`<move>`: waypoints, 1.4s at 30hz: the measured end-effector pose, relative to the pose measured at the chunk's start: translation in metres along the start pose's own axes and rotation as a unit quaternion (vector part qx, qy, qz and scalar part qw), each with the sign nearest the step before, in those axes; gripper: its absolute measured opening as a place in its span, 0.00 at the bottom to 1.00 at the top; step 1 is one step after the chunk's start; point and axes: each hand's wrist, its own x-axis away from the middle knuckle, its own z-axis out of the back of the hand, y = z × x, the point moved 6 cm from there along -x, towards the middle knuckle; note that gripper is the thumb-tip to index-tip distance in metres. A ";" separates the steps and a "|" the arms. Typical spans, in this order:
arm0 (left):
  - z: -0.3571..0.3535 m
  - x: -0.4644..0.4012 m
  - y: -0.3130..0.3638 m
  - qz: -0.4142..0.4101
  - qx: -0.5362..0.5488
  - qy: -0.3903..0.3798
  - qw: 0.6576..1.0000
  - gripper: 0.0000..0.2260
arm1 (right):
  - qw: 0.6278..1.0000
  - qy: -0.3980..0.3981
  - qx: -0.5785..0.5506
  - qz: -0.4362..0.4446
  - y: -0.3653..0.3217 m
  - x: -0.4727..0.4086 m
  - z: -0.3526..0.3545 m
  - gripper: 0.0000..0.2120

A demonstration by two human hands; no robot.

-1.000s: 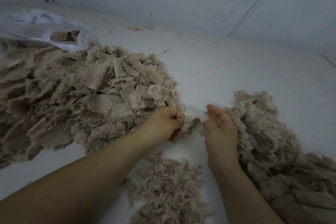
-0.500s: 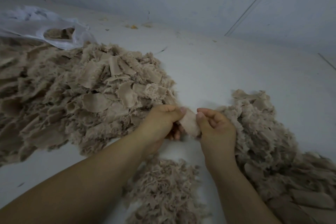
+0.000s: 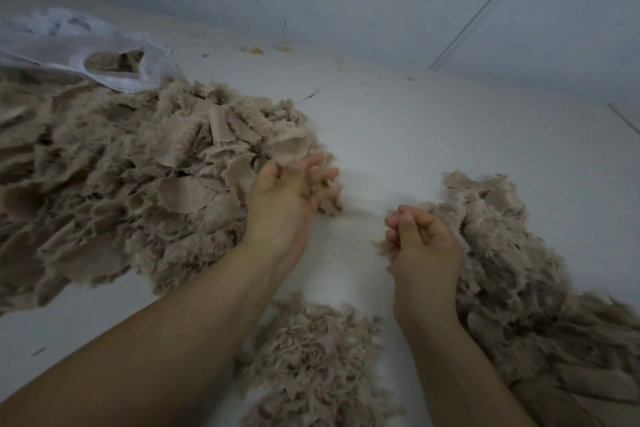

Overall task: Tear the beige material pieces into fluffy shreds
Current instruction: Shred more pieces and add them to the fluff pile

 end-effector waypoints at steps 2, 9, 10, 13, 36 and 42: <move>-0.005 -0.003 -0.015 0.018 -0.049 -0.008 0.999 0.16 | 1.000 0.022 -0.007 0.003 0.000 0.000 0.003 0.10; -0.061 -0.006 -0.074 -0.083 -0.601 -0.298 0.737 0.20 | 0.998 0.046 -0.034 0.006 -0.001 0.001 0.005 0.12; -0.066 -0.010 -0.079 -0.089 -0.622 -0.302 0.717 0.18 | 0.998 0.045 -0.037 0.006 -0.001 0.001 0.005 0.12; -0.080 -0.011 -0.086 -0.118 -0.665 -0.311 0.669 0.12 | 0.998 0.047 -0.038 0.014 -0.002 -0.002 0.006 0.11; -0.023 0.027 -0.051 -0.220 -0.647 -0.274 0.676 0.06 | 0.992 0.054 -0.101 -0.050 0.006 0.000 0.002 0.08; -0.031 0.021 -0.050 -0.109 -0.645 -0.296 0.696 0.07 | 0.989 0.019 -0.131 -0.069 0.003 0.003 -0.003 0.12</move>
